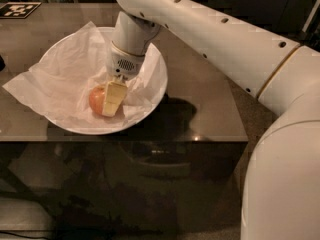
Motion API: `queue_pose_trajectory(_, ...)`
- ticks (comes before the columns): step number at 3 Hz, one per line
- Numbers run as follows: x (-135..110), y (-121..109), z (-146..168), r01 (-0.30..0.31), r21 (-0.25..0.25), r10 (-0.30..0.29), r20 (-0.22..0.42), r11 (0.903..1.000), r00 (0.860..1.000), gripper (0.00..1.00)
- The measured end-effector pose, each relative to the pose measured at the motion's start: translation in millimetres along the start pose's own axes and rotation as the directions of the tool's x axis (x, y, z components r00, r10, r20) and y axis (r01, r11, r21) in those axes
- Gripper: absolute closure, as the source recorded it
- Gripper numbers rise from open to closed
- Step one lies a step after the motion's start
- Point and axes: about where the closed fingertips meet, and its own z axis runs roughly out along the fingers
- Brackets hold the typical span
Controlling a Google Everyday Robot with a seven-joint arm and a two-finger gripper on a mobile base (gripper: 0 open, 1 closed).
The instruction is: Pick apple from white bowl
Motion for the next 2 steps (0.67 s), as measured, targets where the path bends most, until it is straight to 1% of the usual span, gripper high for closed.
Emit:
queue_pose_trajectory(1,-1.7,7.1,-11.2,0.012,0.036,-0.012,0.0,0.9993,1.0,1.0)
queue_pose_trajectory(2,-7.2,23.5,-36.6,0.037,0.113,-0.037,-0.009,0.9929,0.999,1.0)
